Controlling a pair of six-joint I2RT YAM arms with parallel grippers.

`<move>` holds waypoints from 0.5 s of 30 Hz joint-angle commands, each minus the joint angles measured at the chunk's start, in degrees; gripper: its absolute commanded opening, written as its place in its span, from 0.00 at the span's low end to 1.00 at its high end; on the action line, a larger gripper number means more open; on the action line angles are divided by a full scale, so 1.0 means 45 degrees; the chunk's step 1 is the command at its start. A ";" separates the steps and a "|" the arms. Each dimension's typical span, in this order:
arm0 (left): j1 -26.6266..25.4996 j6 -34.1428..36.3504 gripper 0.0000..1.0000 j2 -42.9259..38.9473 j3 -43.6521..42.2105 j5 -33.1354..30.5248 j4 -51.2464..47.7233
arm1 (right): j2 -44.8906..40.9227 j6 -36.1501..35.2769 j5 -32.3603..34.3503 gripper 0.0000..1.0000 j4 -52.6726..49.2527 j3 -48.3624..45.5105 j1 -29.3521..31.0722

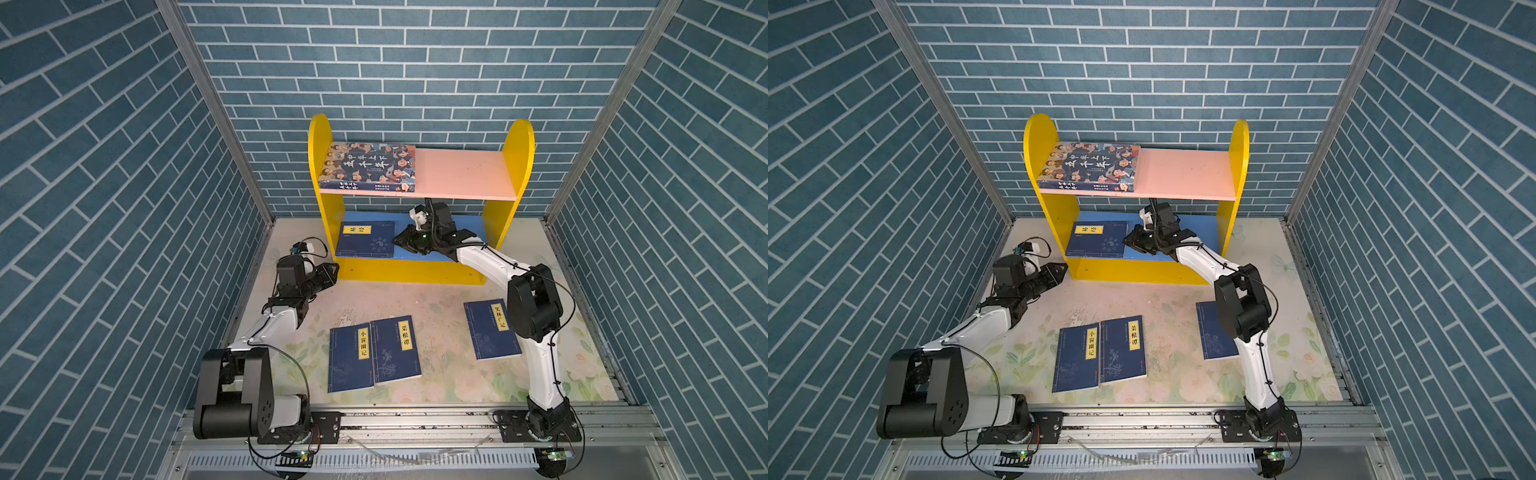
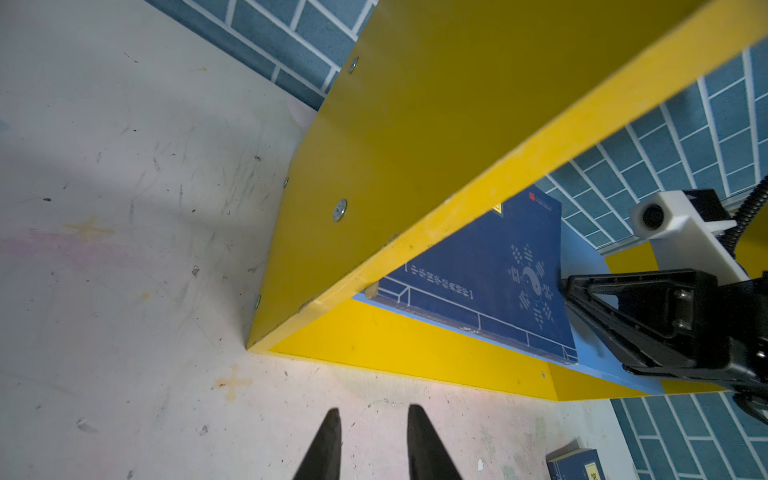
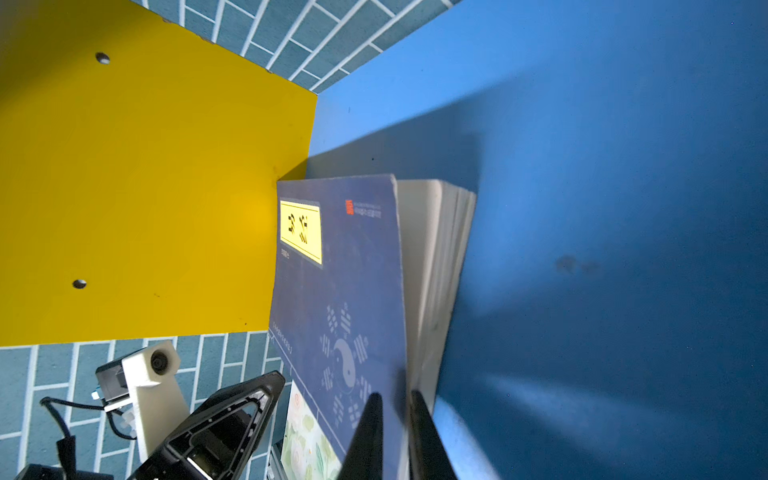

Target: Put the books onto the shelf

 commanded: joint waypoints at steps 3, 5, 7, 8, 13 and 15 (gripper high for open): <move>0.0082 -0.0048 0.31 -0.0103 0.0117 0.0224 -0.0072 | 0.0216 0.0026 -0.0217 0.15 0.0225 0.0476 0.0043; 0.0081 -0.0068 0.31 -0.0111 0.0122 0.0243 -0.0034 | 0.0199 0.0024 -0.0218 0.15 0.0176 0.0438 0.0056; 0.0082 -0.0049 0.31 -0.0115 0.0131 0.0234 -0.0033 | 0.0187 0.0005 -0.0218 0.15 0.0189 0.0418 0.0055; 0.0082 -0.0029 0.32 -0.0110 0.0155 0.0224 -0.0033 | 0.0178 -0.0005 -0.0218 0.15 0.0165 0.0418 0.0038; 0.0082 0.0017 0.35 -0.0166 0.0161 0.0374 -0.0373 | 0.0047 -0.0054 -0.0073 0.18 0.0169 0.0327 0.0019; 0.0116 0.0272 0.38 -0.0344 0.0468 0.0552 -0.1057 | -0.0208 -0.0039 0.0062 0.22 0.0361 0.0014 -0.0025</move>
